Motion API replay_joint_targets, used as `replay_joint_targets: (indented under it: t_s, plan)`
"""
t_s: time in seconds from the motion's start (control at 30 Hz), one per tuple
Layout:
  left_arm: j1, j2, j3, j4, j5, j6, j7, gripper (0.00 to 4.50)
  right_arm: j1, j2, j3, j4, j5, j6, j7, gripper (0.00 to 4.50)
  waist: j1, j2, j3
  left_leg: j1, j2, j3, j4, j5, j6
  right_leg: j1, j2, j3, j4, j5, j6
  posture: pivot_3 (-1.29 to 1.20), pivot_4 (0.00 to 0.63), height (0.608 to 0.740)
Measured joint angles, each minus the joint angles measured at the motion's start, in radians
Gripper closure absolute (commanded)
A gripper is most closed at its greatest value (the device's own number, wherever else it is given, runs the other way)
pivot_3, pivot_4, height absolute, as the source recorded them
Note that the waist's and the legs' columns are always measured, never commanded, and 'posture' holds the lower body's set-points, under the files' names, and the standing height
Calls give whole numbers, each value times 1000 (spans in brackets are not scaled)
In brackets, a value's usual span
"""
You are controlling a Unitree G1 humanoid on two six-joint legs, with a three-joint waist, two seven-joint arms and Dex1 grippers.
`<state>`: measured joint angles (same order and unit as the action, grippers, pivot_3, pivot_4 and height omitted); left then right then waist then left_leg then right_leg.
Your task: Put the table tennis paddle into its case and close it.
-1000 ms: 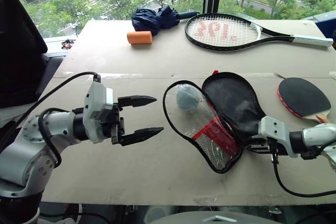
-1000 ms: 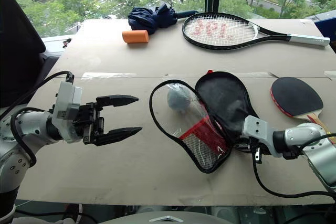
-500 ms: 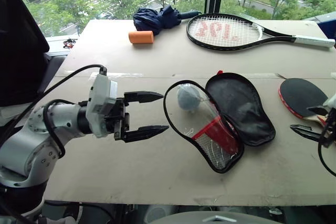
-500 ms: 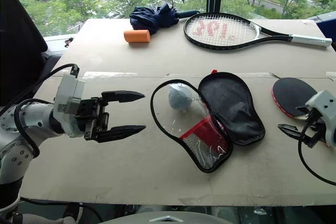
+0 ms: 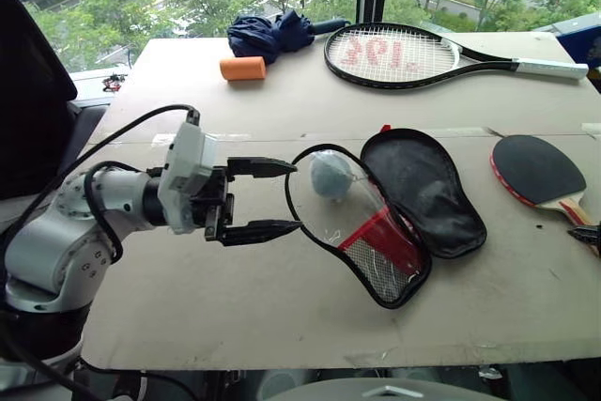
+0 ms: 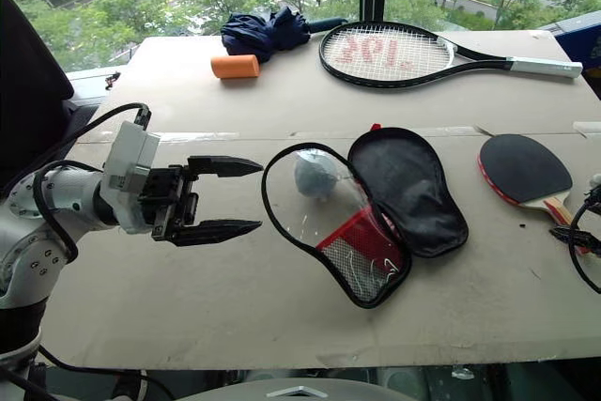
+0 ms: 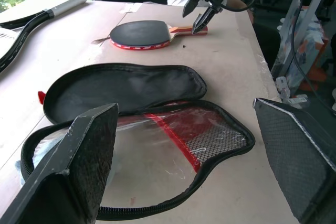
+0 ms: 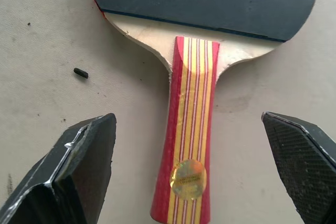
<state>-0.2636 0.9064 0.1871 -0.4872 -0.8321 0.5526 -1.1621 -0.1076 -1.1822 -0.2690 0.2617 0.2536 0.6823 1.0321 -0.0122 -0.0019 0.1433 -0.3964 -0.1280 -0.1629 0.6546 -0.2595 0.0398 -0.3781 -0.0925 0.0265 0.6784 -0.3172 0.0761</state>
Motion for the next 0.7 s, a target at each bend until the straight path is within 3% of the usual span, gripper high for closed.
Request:
replay_joint_targets:
  t_s: [0.07,0.1,0.13,0.33,0.6,0.7]
  plan:
    - [-9,-1,-1,0,1,1,1,303,-47,0,41,53,-9,6,14,24,0,0,0,0,0,0,0,0,0,0,0,0,0,0,0,0,150,726]
    - [-9,-1,-1,0,1,1,2,303,-64,0,60,77,-14,5,22,551,0,0,0,0,0,0,0,0,0,0,0,0,0,0,0,0,150,726]
    - [-10,-1,-1,0,2,2,3,303,-84,0,82,102,-18,5,34,696,-1,0,0,0,0,0,0,0,0,-1,0,0,0,0,0,0,150,726]
    - [-14,-1,0,1,3,3,12,303,-136,-17,164,173,-71,-79,97,3599,0,1,0,0,0,0,0,0,0,-1,0,0,0,0,0,0,150,726]
    - [-23,-2,0,1,3,4,25,303,-156,-23,193,197,-93,-138,135,3735,0,1,0,0,0,0,0,0,0,-1,1,1,0,0,0,0,150,726]
    - [-28,-2,0,4,4,4,25,303,-156,0,158,122,-58,-55,109,3735,-5,2,1,0,1,1,0,0,0,-2,1,2,1,0,0,0,150,726]
